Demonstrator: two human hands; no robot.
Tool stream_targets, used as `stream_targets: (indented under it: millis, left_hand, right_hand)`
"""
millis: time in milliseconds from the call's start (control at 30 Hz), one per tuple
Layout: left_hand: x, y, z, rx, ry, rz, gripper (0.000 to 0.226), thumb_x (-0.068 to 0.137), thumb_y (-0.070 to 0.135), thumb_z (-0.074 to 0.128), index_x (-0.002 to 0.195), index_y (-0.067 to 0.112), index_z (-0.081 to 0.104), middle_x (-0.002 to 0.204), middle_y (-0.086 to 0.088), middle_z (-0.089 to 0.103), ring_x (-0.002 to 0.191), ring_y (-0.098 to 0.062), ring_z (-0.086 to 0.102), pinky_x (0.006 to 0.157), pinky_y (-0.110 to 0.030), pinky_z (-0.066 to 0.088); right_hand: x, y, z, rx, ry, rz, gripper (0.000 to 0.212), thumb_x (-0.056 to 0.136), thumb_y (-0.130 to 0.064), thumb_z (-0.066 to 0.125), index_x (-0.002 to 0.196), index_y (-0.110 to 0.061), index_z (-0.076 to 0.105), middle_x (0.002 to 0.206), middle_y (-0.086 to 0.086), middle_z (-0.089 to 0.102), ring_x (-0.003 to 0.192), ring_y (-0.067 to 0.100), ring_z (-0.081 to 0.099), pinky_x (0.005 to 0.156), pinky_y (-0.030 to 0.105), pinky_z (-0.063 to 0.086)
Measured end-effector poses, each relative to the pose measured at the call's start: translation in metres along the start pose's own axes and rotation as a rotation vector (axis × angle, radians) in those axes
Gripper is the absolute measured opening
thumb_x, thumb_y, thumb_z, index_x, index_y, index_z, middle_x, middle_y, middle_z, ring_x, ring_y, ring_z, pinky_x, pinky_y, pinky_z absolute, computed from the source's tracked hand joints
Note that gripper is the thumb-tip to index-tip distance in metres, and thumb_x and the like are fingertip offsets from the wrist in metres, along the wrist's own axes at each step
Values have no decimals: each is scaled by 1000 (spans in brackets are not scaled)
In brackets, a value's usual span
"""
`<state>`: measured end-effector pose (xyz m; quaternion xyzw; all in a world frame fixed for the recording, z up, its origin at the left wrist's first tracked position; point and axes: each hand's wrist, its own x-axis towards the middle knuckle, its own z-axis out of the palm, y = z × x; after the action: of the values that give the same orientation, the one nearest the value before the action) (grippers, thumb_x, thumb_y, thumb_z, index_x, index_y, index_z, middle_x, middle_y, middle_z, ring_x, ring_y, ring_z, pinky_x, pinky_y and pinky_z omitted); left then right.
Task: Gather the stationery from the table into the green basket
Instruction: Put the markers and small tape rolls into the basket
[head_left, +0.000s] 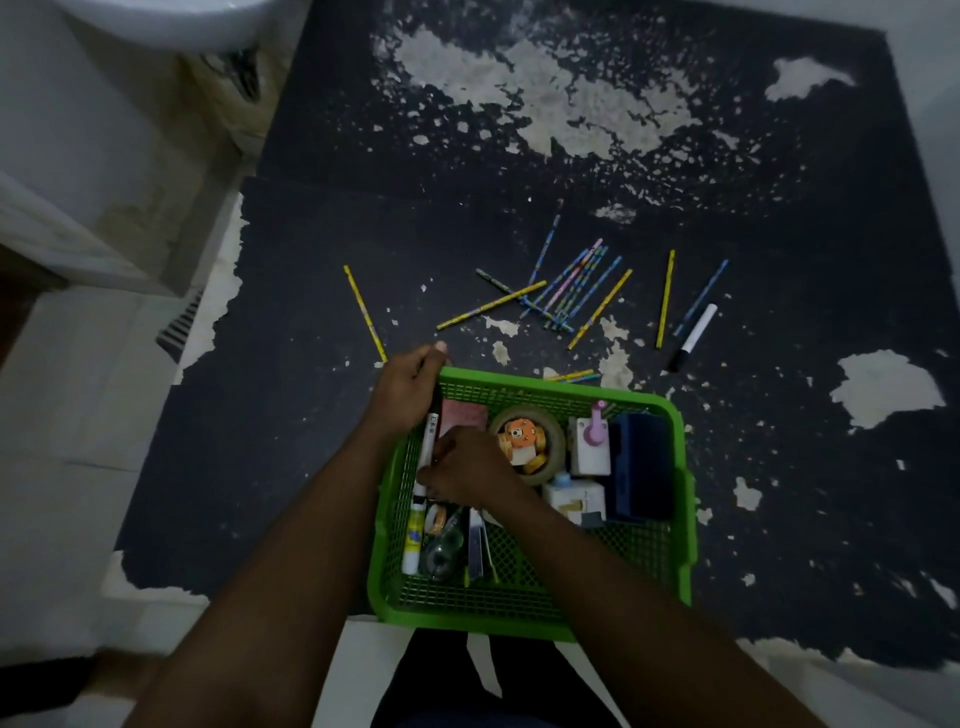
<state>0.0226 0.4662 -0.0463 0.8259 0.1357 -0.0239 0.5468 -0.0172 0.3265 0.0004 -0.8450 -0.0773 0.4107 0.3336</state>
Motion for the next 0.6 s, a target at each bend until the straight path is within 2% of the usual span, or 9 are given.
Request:
stream_targets:
  millis: [67, 133, 200, 267, 333, 400, 467, 533, 600]
  left_hand:
    - [-1, 1, 0, 23, -3, 5, 46, 107, 37, 43, 85, 4, 66, 77, -29, 61, 66, -22, 58, 61, -35, 43]
    - [-2, 3, 0, 40, 1, 27, 47, 108, 34, 43, 83, 1, 65, 70, -27, 56, 62, -27, 55, 57, -33, 38]
    - [-4, 7, -1, 51, -10, 36, 49, 107, 35, 44, 81, -3, 62, 60, -15, 46, 56, -20, 47, 55, -31, 34]
    - [-5, 11, -1, 66, -20, 48, 52, 106, 37, 48, 75, -4, 55, 59, -3, 37, 54, -8, 39, 55, -27, 31]
    - [-6, 12, -2, 67, -29, 60, 51, 103, 42, 52, 72, 2, 54, 60, 1, 39, 56, -5, 40, 57, -25, 33]
    - [-5, 11, 0, 69, -28, 55, 47, 101, 45, 54, 70, 10, 55, 62, 0, 46, 58, -3, 44, 60, -25, 35]
    - [-2, 8, 2, 103, -3, 55, 47, 99, 49, 56, 66, 16, 53, 59, 3, 47, 57, -2, 45, 60, -28, 37]
    - [-1, 5, 4, 153, 13, 44, 49, 94, 56, 59, 66, 16, 56, 59, 2, 53, 57, -5, 51, 61, -32, 41]
    - [-1, 5, 4, 170, -7, 24, 47, 90, 58, 63, 72, 15, 63, 67, -2, 63, 67, -15, 62, 66, -33, 47]
  right_hand:
    - [7, -1, 5, -43, -4, 9, 23, 80, -21, 75, 67, -5, 65, 64, 9, 60, 63, 24, 60, 52, 28, 37]
    - [9, -3, 6, -77, 8, 4, 23, 82, -23, 75, 82, -4, 63, 90, 15, 68, 90, 32, 66, 62, 28, 39]
    - [3, -9, 3, -143, 11, -32, 28, 87, -25, 72, 78, -16, 48, 89, 9, 61, 102, 32, 62, 59, 26, 34]
    - [1, -13, -1, -154, -18, -44, 20, 90, -26, 70, 83, -19, 53, 85, 4, 57, 104, 32, 61, 56, 23, 32]
    - [-3, -17, -11, -193, -56, -68, 24, 92, -27, 68, 98, -5, 64, 95, 15, 65, 96, 34, 63, 65, 29, 40]
    - [-5, -14, -31, -129, -74, -69, 27, 93, -27, 66, 79, -3, 68, 78, 17, 67, 73, 31, 65, 65, 34, 51]
    - [-4, -4, -67, 94, 11, -30, 29, 93, -25, 64, 78, -2, 72, 72, 15, 72, 59, 23, 70, 59, 34, 59]
    - [-2, 9, -111, 273, 241, -4, 30, 94, -27, 64, 82, -1, 74, 70, 13, 73, 49, 14, 66, 50, 26, 54]
    - [6, 38, -157, 404, 555, 53, 29, 94, -25, 63, 81, 1, 70, 63, 12, 66, 42, 8, 57, 45, 20, 45]
